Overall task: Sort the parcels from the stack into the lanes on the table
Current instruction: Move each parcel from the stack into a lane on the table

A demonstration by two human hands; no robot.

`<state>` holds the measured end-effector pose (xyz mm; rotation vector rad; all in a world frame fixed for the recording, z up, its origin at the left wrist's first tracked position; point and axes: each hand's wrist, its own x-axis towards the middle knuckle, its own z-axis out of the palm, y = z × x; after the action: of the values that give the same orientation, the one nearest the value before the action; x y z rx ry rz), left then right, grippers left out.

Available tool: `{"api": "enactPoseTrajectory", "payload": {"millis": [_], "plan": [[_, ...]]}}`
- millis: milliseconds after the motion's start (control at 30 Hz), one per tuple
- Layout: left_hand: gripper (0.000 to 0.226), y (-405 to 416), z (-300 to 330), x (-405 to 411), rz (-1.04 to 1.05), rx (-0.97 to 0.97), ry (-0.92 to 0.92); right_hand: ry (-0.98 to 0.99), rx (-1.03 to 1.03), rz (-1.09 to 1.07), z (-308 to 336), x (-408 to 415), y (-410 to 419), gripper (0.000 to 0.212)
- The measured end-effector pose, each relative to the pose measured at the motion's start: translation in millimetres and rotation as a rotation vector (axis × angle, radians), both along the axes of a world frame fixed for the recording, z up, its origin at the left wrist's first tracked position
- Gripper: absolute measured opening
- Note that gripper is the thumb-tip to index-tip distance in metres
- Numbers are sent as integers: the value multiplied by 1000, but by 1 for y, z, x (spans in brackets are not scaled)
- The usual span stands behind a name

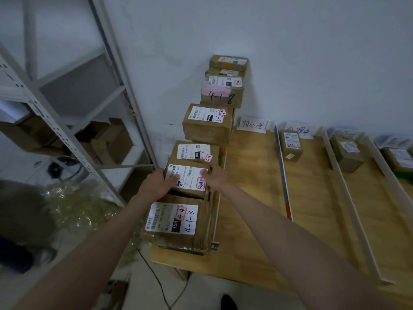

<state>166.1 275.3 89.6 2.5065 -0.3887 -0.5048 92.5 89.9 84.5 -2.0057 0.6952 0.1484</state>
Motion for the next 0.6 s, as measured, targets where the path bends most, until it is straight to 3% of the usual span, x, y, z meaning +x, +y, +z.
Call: {"api": "enactPoseTrajectory", "payload": {"millis": [233, 467, 600], "plan": [[54, -4, 20, -8, 5, -67, -56, -58, 45, -19, 19, -7, -9, 40], [47, -19, 63, -27, -74, -304, -132, -179, 185, -72, 61, -44, -26, 45], [49, -35, 84, -40, -152, -368, -138, -223, 227, -62, 91, -87, -36, 34]]}}
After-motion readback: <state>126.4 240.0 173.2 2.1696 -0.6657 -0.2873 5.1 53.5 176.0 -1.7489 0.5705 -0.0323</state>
